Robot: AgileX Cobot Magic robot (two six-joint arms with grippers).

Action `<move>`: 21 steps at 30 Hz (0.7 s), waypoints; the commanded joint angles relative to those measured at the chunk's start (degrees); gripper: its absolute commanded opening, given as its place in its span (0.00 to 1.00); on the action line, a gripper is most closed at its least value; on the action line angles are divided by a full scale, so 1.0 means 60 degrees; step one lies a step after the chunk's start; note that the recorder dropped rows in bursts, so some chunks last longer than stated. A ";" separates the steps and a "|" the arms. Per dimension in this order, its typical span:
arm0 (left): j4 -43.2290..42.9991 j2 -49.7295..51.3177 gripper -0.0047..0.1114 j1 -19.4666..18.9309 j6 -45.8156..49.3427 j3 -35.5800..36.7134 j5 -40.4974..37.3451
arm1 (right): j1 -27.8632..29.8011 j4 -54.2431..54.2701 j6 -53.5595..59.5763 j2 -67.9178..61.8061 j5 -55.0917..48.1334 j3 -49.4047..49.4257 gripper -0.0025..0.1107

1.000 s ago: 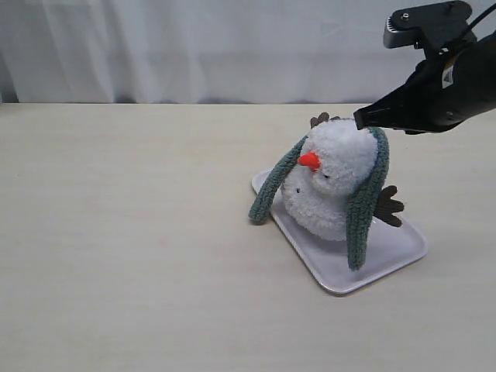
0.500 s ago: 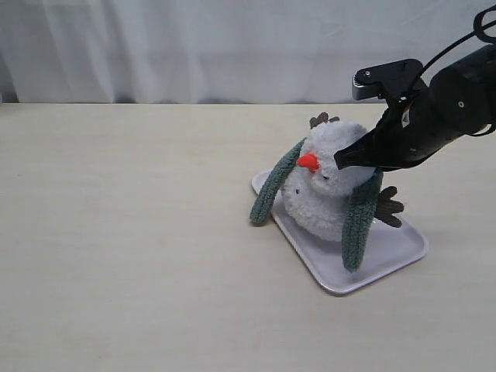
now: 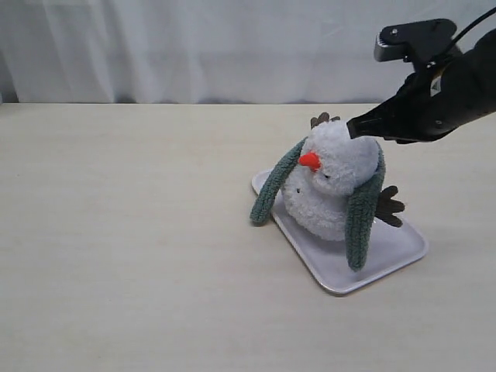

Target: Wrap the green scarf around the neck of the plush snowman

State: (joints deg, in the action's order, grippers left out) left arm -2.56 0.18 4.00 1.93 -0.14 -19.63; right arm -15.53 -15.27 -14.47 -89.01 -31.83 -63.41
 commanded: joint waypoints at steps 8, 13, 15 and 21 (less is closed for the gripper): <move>0.0042 -0.0030 0.04 0.0066 0.0037 0.0024 0.0111 | 0.0014 0.4310 0.3725 0.1208 -0.2599 0.0133 0.30; 0.0042 -0.0030 0.04 0.0066 0.0037 0.0024 0.0111 | 0.0014 0.4757 0.4021 0.1432 -0.2424 0.1153 0.48; 0.0042 -0.0030 0.04 0.0066 0.0037 0.0024 0.0111 | 0.0014 0.4757 0.3884 0.1495 -0.2072 0.1679 0.51; 0.0042 -0.0030 0.04 0.0066 0.0037 0.0024 0.0111 | 0.0014 0.6056 0.4293 0.1515 0.0225 0.3605 0.51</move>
State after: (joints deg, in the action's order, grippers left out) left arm -2.56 0.18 4.00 1.93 -0.14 -19.63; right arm -15.53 16.92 8.59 -80.37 -37.13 -46.21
